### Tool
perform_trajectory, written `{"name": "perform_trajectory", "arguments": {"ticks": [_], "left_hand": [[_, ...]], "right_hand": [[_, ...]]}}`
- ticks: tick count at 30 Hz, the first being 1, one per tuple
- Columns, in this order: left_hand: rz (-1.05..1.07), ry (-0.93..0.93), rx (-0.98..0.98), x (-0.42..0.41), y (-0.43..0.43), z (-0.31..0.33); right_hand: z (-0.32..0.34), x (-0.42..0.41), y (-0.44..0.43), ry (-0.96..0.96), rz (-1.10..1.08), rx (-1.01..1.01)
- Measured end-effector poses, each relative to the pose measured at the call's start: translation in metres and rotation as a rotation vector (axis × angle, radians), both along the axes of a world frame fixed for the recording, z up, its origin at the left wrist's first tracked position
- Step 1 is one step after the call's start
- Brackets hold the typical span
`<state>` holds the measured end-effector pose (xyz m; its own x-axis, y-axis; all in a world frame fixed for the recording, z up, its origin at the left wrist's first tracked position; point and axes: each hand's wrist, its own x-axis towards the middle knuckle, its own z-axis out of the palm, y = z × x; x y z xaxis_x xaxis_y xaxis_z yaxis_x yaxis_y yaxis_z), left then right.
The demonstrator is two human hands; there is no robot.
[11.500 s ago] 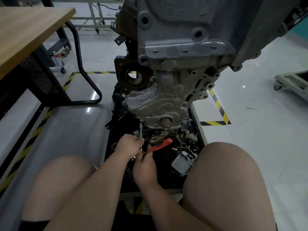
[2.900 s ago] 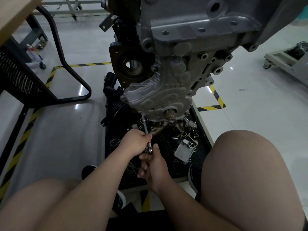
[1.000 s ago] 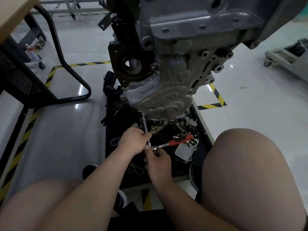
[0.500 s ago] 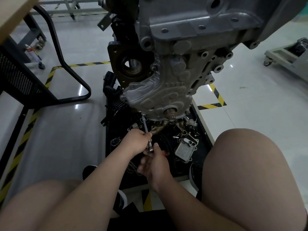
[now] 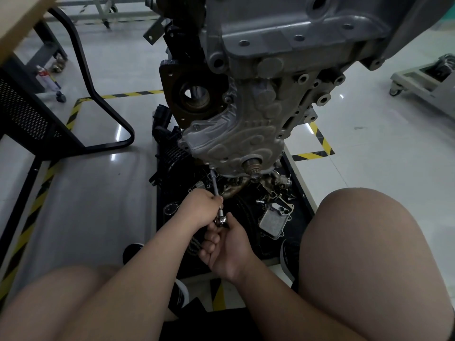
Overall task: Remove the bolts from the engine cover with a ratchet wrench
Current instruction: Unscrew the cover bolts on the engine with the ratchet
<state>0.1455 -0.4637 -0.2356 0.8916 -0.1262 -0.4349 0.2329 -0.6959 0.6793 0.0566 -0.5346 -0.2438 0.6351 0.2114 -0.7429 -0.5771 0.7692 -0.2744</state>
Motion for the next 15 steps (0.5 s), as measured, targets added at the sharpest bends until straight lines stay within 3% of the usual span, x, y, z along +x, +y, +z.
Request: {"name": "perform_trajectory", "arguments": {"ticks": [10, 15], "left_hand": [[-0.021, -0.001, 0.009, -0.001, 0.002, 0.002], [-0.028, -0.021, 0.023, 0.000, 0.003, 0.003]], "right_hand": [[-0.007, 0.000, 0.001, -0.062, 0.019, -0.230], [-0.014, -0.003, -0.001, -0.156, 0.057, -0.574]]}}
